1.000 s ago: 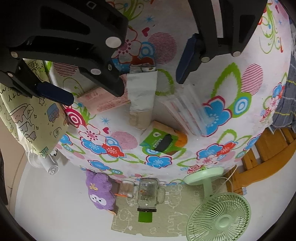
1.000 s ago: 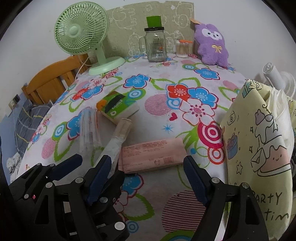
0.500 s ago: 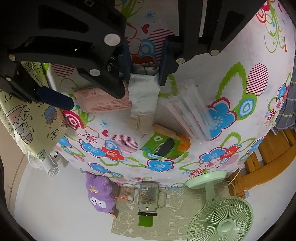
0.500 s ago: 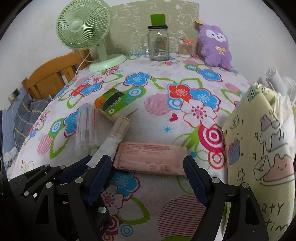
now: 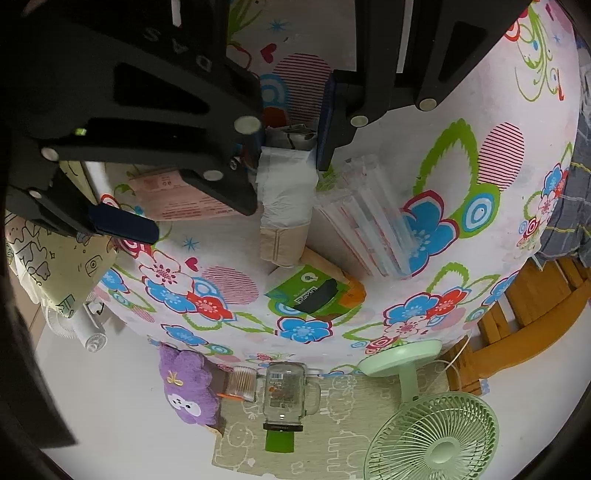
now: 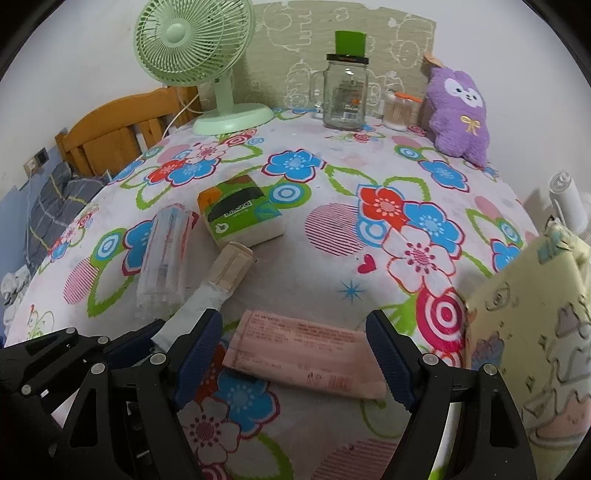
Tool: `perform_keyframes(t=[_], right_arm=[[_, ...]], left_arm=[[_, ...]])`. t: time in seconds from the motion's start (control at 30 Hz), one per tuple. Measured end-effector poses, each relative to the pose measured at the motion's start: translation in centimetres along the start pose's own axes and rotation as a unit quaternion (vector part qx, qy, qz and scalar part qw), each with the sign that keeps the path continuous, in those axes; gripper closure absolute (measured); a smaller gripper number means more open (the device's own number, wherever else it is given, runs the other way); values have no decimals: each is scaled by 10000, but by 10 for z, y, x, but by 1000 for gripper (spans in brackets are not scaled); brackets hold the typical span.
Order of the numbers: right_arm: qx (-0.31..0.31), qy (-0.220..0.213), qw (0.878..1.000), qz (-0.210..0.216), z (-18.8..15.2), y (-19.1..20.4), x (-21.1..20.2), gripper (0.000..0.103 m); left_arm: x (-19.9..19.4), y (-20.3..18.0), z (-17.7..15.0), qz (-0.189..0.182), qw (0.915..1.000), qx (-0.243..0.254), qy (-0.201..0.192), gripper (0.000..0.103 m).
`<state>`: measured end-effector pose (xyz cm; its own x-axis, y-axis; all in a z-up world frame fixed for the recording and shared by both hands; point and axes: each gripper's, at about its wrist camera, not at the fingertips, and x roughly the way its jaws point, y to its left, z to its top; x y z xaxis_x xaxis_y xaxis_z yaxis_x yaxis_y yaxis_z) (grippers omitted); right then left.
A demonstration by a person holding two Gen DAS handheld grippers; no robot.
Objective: Organize soft objects
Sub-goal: 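Grasp the white wrapped pad with the left tool, then grasp the pink paper packet with the right tool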
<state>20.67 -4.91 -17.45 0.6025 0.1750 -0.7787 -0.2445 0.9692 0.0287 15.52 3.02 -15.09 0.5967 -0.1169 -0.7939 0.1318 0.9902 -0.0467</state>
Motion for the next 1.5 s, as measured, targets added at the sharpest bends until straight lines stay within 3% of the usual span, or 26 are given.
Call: perform_keyframes(t=[0.33,0.63,0.93,1.17,1.27,1.37,1.43,1.5], right_arm=[[185,371,9988,263,-3,-8,3,20],[234,448,9981,359,-10,-6,-7,22],[-322,49,9994,-132,-2,1,-10,22],[25,381,9990,238,-2,-10,9,22],[0,398,9988,277,-3,-9,9,26],[-21,394,9987,321,-4,-5,6,41],[-46,391,9984,413,-6,0,3,56],[-34,397,9982,459,-6,2,2,59]], left_arm=[[0,-3,-2,76,10000,64,-5,77],[-6,-5,-8,112,9999,77,24,77],[-3,-4,-5,165,9998,72,45,77],[-3,-2,-5,98,9999,24,77,77],[-3,-4,-5,170,9998,59,58,77],[-4,-8,-5,250,9996,130,43,77],[-4,-9,-6,280,9994,183,42,77],[-5,-10,-7,254,9995,164,59,77]])
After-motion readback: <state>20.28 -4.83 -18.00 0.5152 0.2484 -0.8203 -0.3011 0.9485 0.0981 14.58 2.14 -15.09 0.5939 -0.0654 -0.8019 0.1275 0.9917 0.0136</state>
